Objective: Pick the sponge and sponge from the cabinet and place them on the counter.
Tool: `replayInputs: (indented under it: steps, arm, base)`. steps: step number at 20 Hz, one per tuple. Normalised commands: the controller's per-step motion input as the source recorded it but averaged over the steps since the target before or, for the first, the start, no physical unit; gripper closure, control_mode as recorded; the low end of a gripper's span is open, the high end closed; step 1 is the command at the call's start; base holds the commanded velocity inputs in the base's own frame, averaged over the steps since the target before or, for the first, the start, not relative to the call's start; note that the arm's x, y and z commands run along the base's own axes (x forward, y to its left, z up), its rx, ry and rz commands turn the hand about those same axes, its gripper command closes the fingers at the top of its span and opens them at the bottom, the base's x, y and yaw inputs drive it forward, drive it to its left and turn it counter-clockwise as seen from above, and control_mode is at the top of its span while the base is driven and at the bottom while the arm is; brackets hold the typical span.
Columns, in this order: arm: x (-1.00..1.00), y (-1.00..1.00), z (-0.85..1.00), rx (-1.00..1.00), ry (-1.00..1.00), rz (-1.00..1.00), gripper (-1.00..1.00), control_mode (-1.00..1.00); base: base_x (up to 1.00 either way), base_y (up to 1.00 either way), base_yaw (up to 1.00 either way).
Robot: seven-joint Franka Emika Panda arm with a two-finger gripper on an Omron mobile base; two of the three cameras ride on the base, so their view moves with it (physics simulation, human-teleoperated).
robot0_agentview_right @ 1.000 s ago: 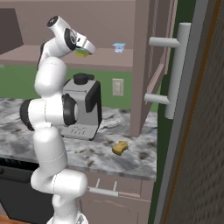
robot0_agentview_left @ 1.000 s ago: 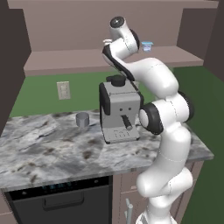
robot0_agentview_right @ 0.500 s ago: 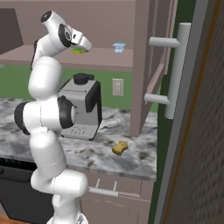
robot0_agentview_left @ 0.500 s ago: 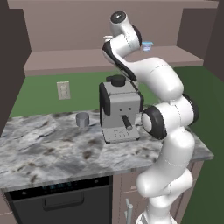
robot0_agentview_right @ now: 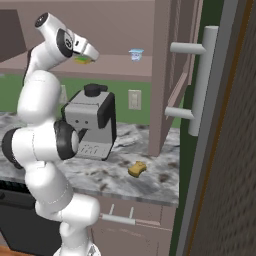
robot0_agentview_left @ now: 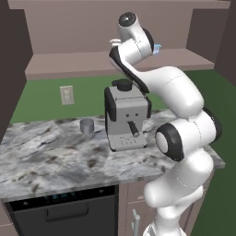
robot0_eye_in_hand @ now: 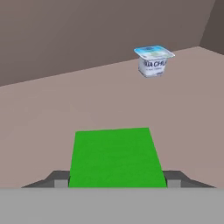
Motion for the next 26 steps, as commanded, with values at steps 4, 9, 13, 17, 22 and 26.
replayInputs:
  steps: [4,9,13,17,22,26]
  arm:
    - [-0.64,0.0,0.0,0.0,-0.01,0.01,1.0,-1.0]
    - [-0.66,0.0,0.0,-0.01,0.0,0.01,1.0,-1.0]
    - [-0.67,0.03,0.0,-0.01,0.0,0.02,1.0,-1.0]
    - [-0.67,0.08,0.0,-0.01,0.0,0.04,1.0,-1.0]
    - [-0.65,0.13,0.0,-0.01,0.0,0.06,1.0,-1.0]
    - [-0.67,0.16,0.0,0.0,0.0,0.07,1.0,-1.0]
  base:
    - [0.0,0.0,0.0]
    - [0.0,0.0,0.0]
    - [0.0,0.0,0.0]
    - [0.0,0.0,0.0]
    - [0.0,0.0,0.0]
    - [0.0,0.0,0.0]
